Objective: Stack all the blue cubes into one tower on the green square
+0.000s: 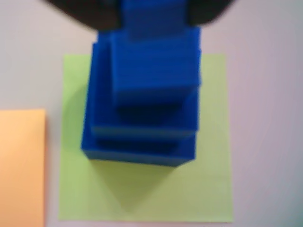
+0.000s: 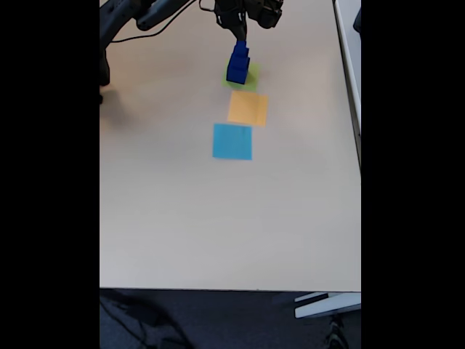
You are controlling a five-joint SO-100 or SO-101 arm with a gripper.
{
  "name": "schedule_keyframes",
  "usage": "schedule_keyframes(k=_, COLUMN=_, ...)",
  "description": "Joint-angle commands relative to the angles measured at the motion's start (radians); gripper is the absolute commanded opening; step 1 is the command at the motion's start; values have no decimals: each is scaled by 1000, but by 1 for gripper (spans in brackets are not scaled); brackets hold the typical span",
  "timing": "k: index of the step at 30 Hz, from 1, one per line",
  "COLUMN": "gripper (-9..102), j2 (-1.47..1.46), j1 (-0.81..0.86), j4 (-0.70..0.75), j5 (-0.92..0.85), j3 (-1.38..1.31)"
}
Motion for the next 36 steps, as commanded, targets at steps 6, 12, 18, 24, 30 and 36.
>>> schedule_keyframes(k=6, gripper=0, j2=89, j1=-14, j4=2, j5=31, j3=-5)
schedule_keyframes(k=12, gripper=0, j2=75, j1=-20, j4=2, j5=40, j3=-5)
schedule_keyframes(k=18, gripper=0, j2=52, j1=-15, j4=0, j5=35, j3=-20)
schedule_keyframes(k=24, gripper=0, j2=23, j1=-9, j4=0, j5=26, j3=-46)
schedule_keyframes(k=30, gripper=0, j2=-15, j1=-6, j4=0, j5=20, j3=-86)
schedule_keyframes(k=36, gripper=0, j2=-25, j1=-6, j4=0, j5=21, j3=-95)
